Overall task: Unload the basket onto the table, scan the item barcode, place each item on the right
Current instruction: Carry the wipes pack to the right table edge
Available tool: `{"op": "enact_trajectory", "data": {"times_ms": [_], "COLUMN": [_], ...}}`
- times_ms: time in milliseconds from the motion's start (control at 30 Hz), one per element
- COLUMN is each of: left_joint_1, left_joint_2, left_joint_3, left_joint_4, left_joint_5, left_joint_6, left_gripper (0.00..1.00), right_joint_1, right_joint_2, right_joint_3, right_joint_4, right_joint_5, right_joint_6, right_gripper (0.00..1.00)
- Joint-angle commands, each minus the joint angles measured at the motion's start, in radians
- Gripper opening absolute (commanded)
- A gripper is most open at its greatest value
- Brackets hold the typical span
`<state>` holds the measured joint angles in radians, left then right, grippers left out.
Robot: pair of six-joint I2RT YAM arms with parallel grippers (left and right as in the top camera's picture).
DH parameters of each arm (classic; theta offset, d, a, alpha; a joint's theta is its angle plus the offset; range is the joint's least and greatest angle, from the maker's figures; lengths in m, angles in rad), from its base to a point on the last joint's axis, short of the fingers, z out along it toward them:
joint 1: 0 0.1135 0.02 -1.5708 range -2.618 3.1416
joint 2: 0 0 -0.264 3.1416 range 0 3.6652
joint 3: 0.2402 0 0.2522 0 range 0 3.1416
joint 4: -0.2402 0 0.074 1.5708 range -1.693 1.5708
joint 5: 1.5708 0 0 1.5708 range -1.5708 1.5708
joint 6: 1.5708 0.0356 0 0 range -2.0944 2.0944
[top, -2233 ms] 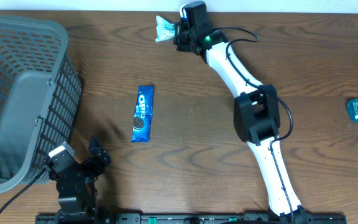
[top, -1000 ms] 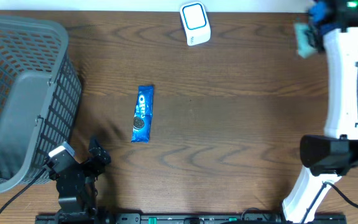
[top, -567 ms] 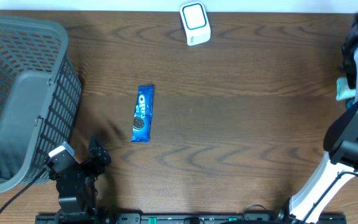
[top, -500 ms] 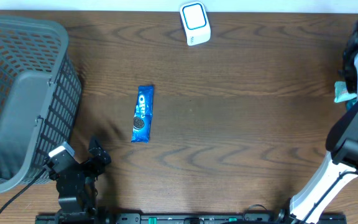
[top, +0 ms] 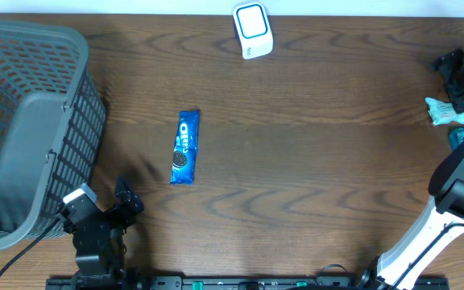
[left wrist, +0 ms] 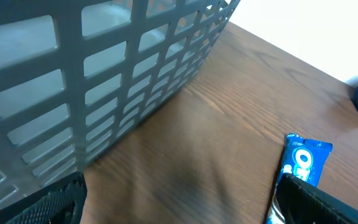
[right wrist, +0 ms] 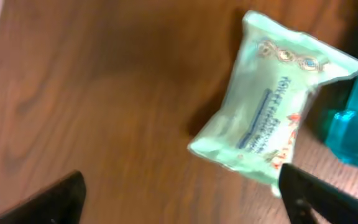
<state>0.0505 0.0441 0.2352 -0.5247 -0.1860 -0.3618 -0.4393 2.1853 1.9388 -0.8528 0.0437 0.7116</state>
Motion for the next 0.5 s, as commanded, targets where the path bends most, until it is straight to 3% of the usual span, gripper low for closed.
{"op": "enact_trajectory", "data": {"times_ms": [0, 233, 467], "left_joint_1": [0.005, 0.005, 0.005], "left_joint_2": [-0.001, -0.001, -0.001], "left_joint_3": [0.002, 0.002, 0.002], "left_joint_4": [0.001, 0.001, 0.001], "left_joint_5": [-0.009, -0.009, -0.009], "left_joint_6": [0.017, 0.017, 0.017], "left_gripper": [0.98, 0.98, 0.98], "right_joint_1": [0.006, 0.005, 0.005], "right_joint_2": [-0.025, -0.023, -0.023], "right_joint_3": [0.061, -0.01, -0.18], "right_joint_4": [-0.064, -0.154, 0.034], "right_joint_5": [-0.039, 0.176, 0.247], "right_joint_6": [-0.114, -0.056, -0.051], "right_gripper": [0.01, 0.01, 0.01]}}
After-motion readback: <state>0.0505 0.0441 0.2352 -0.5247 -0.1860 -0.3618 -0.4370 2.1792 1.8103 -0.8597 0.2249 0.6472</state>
